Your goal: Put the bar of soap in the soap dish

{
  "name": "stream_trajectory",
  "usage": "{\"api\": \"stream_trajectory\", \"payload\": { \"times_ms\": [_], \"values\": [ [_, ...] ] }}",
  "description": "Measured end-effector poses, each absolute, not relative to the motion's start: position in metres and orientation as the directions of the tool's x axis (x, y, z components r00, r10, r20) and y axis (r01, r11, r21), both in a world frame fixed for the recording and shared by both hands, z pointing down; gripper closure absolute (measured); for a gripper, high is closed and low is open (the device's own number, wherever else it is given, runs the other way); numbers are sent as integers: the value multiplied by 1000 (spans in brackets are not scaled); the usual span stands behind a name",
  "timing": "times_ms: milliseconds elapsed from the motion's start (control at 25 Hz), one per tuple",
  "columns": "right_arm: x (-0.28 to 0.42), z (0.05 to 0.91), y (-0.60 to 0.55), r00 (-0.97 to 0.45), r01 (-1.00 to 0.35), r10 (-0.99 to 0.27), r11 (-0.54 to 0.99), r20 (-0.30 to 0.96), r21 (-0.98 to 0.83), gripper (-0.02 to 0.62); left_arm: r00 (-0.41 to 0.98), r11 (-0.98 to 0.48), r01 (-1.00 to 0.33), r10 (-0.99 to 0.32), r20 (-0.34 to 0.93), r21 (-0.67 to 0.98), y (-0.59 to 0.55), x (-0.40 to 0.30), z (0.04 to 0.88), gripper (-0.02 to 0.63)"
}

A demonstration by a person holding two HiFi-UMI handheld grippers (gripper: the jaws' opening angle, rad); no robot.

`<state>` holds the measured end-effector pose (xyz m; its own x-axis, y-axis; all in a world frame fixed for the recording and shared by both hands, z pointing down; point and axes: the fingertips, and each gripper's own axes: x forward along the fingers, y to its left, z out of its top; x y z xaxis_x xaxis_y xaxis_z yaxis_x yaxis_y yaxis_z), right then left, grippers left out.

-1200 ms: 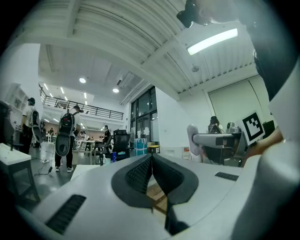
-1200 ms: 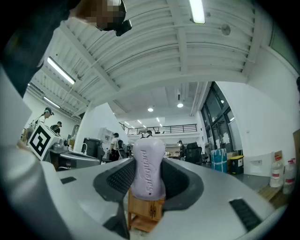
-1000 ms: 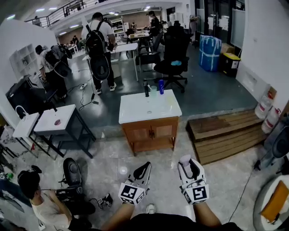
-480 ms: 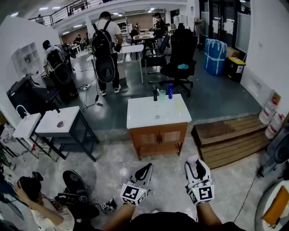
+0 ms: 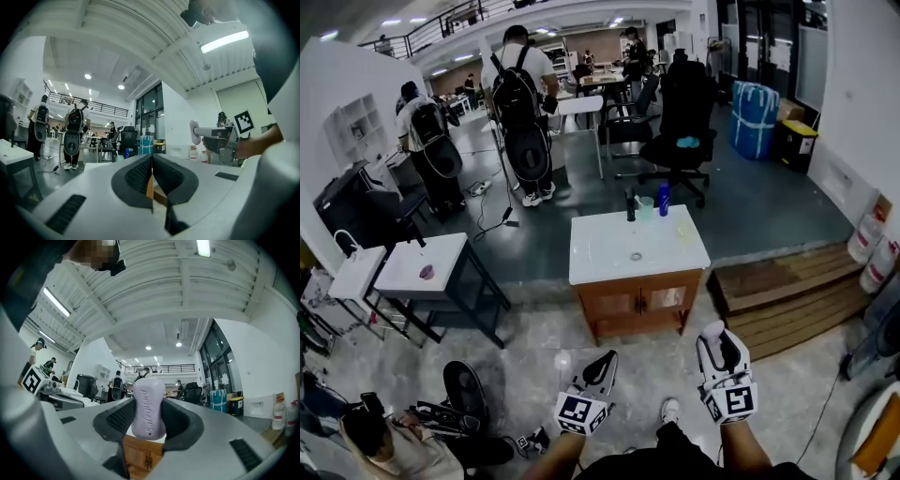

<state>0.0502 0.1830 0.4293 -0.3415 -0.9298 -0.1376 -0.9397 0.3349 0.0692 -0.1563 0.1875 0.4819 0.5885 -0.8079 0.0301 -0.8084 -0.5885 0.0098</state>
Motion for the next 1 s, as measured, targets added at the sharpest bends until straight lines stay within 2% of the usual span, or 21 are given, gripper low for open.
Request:
{"api": "stream_trajectory", "payload": {
  "times_ms": [1000],
  "values": [
    [119,445,-12,-460,-888,-880,458,-117,42,403,493,-495,-869,-867,76,-10,6,-73,486,586]
  ]
}}
